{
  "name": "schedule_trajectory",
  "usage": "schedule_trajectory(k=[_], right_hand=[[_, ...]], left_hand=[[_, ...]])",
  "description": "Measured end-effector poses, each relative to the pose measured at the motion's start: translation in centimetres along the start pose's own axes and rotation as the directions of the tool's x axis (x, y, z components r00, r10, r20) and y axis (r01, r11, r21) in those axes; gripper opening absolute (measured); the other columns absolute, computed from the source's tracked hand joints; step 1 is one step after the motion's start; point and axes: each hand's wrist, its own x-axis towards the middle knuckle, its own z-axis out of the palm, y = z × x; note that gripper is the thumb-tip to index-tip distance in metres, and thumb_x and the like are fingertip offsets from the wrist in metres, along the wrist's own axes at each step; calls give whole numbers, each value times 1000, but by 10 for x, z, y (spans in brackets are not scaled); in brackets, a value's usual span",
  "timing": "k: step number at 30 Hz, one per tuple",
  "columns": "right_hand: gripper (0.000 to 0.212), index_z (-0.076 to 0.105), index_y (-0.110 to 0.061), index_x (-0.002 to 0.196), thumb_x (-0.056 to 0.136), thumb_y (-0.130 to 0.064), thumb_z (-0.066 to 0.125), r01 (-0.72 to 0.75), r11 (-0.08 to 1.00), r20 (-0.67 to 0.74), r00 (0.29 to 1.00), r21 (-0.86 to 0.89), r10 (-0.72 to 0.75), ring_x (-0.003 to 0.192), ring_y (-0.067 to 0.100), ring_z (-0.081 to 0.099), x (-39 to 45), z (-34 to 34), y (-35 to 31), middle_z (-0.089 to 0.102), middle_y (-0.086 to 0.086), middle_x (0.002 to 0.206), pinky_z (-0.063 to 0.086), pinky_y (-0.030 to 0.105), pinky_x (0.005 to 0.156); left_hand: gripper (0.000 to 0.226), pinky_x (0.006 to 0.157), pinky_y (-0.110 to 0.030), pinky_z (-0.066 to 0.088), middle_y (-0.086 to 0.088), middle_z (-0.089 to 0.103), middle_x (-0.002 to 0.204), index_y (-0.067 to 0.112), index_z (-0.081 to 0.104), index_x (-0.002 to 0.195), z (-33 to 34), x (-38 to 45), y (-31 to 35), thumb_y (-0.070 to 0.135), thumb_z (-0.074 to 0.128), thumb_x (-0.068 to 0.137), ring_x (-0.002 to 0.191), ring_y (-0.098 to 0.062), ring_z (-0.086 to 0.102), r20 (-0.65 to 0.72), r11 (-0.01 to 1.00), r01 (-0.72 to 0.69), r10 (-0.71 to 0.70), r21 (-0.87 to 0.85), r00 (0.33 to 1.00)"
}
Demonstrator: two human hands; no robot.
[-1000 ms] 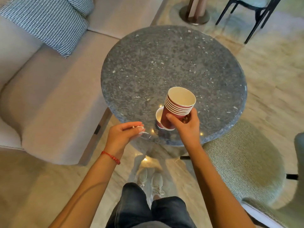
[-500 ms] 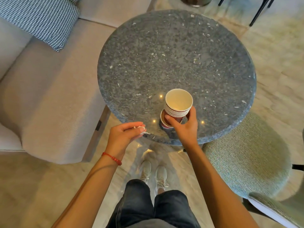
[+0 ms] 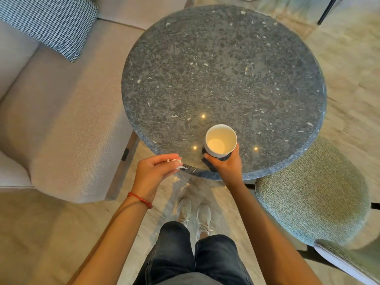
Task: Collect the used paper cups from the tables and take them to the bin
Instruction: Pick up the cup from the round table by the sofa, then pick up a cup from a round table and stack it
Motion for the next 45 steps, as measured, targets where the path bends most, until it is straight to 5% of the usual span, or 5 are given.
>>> schedule_trajectory(k=[4,10,20,29,45], right_hand=[[68,40,-42,112,68,-14,83,-7,1000,-16,1000,13,7,97,-22,50,1,1,-6,53,-21,110,40,-1,73],[56,50,-11,123,74,-8,77,-64,984,12,998,165,63,94,-2,62,-11,-8,-21,63,-4,108,50,11,73],[42,58,-23,96,60,-26,80,-90,954,-208,966,285,153,75,-5,64,-59,-44,-26,67,-10,87,49,11,62],[38,59,-18,98,64,-25,75,-29,935,-478,854,352,206,77,-6,63,-134,-95,-8,69,-10,85,48,12,68],[36,60,-14,97,64,-22,74,136,890,-795,522,434,308,72,-5,63,-375,-215,62,69,-11,80,48,10,64]], left_hand=[[16,77,-26,57,-5,75,83,10,72,84,0,2,2,-3,69,75,88,-23,71,6,1000,8,-8,0,1000],[15,68,-18,55,-5,75,80,9,72,84,2,8,9,-4,69,75,82,-18,72,43,1000,0,0,-13,999],[15,69,-18,55,-3,75,80,10,72,82,40,27,16,-4,67,77,81,-16,71,265,991,20,-54,130,963],[14,67,-18,56,-1,75,72,8,71,81,112,5,-9,-4,70,73,69,-12,71,464,942,-48,-119,332,878],[17,60,-19,55,-5,73,66,4,71,76,230,-195,-154,-12,67,72,63,-14,70,740,839,-164,-345,519,578]])
